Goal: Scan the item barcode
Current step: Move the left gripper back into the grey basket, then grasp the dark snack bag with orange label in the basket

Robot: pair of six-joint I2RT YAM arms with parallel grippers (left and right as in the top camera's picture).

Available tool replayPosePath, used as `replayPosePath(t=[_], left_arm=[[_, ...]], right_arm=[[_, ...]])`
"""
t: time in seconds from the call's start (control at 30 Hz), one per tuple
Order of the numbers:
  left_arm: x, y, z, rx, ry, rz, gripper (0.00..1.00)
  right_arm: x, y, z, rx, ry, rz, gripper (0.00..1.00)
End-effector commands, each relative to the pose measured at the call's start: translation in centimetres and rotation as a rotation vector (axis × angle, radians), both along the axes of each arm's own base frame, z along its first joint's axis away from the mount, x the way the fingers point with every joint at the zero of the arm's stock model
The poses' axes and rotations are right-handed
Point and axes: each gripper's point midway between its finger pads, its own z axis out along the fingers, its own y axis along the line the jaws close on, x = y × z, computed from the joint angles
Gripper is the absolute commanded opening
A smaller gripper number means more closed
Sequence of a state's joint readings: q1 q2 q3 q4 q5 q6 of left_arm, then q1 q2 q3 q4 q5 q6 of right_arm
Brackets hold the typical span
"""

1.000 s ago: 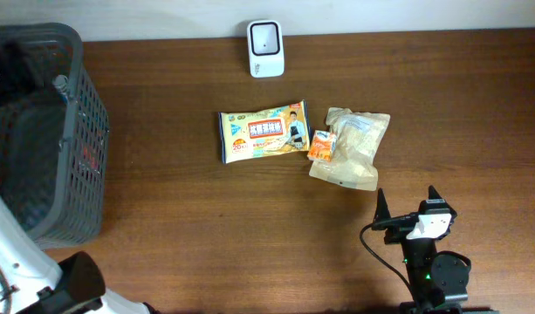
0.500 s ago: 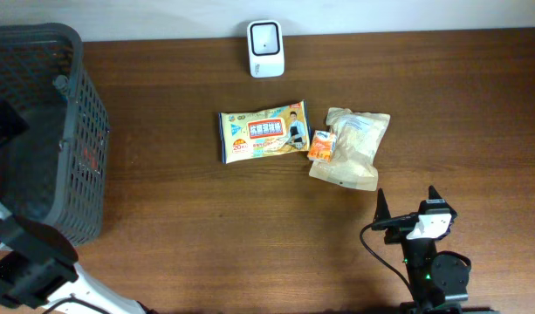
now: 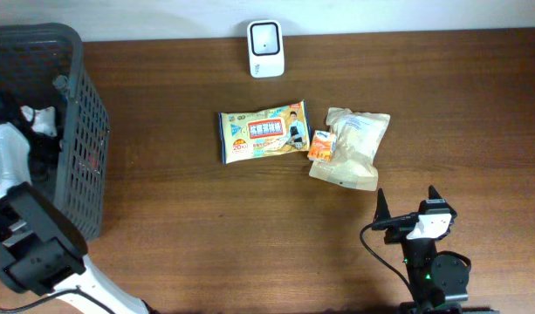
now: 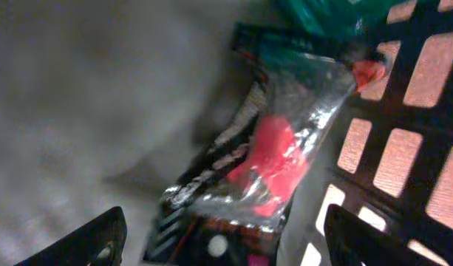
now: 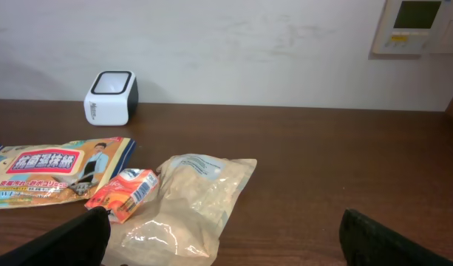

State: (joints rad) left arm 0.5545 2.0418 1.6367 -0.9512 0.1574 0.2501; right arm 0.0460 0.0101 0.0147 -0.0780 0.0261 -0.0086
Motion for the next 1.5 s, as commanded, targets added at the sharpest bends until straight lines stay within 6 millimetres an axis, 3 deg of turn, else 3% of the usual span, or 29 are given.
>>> replayPosePath(t=[0.0, 0.1, 0.23, 0.5, 0.67, 0.83, 1.0, 1.1, 1.2, 1.37, 1.47], left_arm=[[0.3, -1.2, -2.0, 0.002, -0.007, -0.08, 0.84], [0.9, -1.3, -2.6, 0.028, -0.034, -0.122, 0.84], [2.1, -0.7, -2.7, 0.056, -0.09, -0.125, 0.74], [2.4, -1.0, -4.6, 0.078, -0.123, -0.131, 0.62], [1.1, 1.0, -5.1, 0.167, -0.057, -0.09, 0.53], [-2.3, 5.2, -5.0, 0.346, 0.1, 0.06, 0.5], [-3.4, 5.8, -5.2, 0.335, 0.127, 0.078, 0.5], [-3.6, 5.7, -5.3, 0.33, 0.134, 0.078, 0.43], [-3.7, 5.6, -5.3, 0.328, 0.141, 0.076, 0.42], [-3.2, 5.9, -4.0, 0.326, 0.099, 0.165, 0.41], [-2.3, 6.4, -1.4, 0.353, 0.036, 0.191, 0.4]], right_arm=[[0.0, 0.1, -0.4, -0.006, 0.005, 0.005, 0.98], [0.0, 0.1, -0.4, -0.006, 0.005, 0.005, 0.99], [0.0, 0.1, -0.4, -0.006, 0.005, 0.005, 0.99], [0.0, 0.1, -0.4, -0.006, 0.005, 0.005, 0.99], [0.0, 0.1, -0.4, -0.006, 0.005, 0.005, 0.99], [0.0, 0.1, -0.4, -0.006, 0.005, 0.005, 0.99], [0.0, 0.1, -0.4, -0.006, 0.005, 0.005, 0.99], [0.0, 0.1, -0.4, -0.006, 0.005, 0.005, 0.99], [0.0, 0.1, -0.4, -0.006, 0.005, 0.005, 0.99], [0.0, 0.1, -0.4, -0.006, 0.005, 0.005, 0.98], [0.0, 0.1, -0.4, -0.006, 0.005, 0.005, 0.99]])
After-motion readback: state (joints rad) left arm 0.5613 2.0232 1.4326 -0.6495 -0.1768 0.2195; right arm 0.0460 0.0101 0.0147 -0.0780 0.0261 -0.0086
